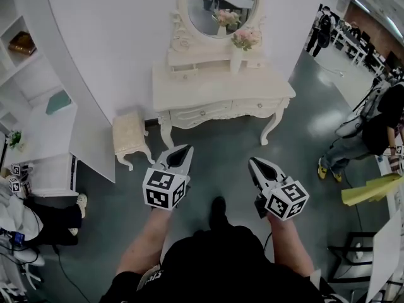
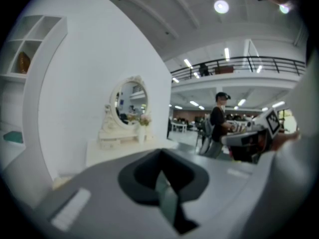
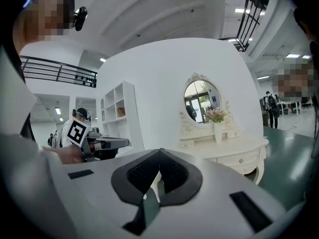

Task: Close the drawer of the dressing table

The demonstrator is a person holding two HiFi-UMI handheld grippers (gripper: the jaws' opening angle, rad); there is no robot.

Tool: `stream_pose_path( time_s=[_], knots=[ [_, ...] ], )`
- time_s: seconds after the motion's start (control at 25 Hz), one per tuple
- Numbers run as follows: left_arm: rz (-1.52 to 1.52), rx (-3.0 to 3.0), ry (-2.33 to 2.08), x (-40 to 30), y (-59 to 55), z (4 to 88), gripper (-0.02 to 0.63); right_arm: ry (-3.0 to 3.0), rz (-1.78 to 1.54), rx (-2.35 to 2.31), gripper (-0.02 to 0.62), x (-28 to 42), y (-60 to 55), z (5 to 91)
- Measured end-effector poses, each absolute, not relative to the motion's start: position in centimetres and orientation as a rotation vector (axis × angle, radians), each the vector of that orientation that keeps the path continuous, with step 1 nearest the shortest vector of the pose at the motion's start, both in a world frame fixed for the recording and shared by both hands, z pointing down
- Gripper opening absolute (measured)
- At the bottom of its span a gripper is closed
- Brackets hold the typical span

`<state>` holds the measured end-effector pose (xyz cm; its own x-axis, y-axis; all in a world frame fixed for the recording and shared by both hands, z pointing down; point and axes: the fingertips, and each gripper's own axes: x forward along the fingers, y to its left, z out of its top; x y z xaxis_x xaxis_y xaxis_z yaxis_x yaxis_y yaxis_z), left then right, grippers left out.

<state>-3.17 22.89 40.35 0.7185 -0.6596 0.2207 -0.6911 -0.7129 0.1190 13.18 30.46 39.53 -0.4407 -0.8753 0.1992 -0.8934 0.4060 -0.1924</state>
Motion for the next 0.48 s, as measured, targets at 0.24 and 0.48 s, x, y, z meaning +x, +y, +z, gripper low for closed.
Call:
stream_pose_path(
  time_s=[0.24,0.48],
  knots=[
    [0.272,2.718,-1.090,-1.9,19.0,41.2,0.009,-2.595,0.434,1.594,-0.006,14.0,26.3,40.5],
    [0.333,2.660,-1.083,-0.2,13.9,43.7,0.009,-2.607,0.534,1.548,-0.006,15.4,20.4,42.9]
  ],
)
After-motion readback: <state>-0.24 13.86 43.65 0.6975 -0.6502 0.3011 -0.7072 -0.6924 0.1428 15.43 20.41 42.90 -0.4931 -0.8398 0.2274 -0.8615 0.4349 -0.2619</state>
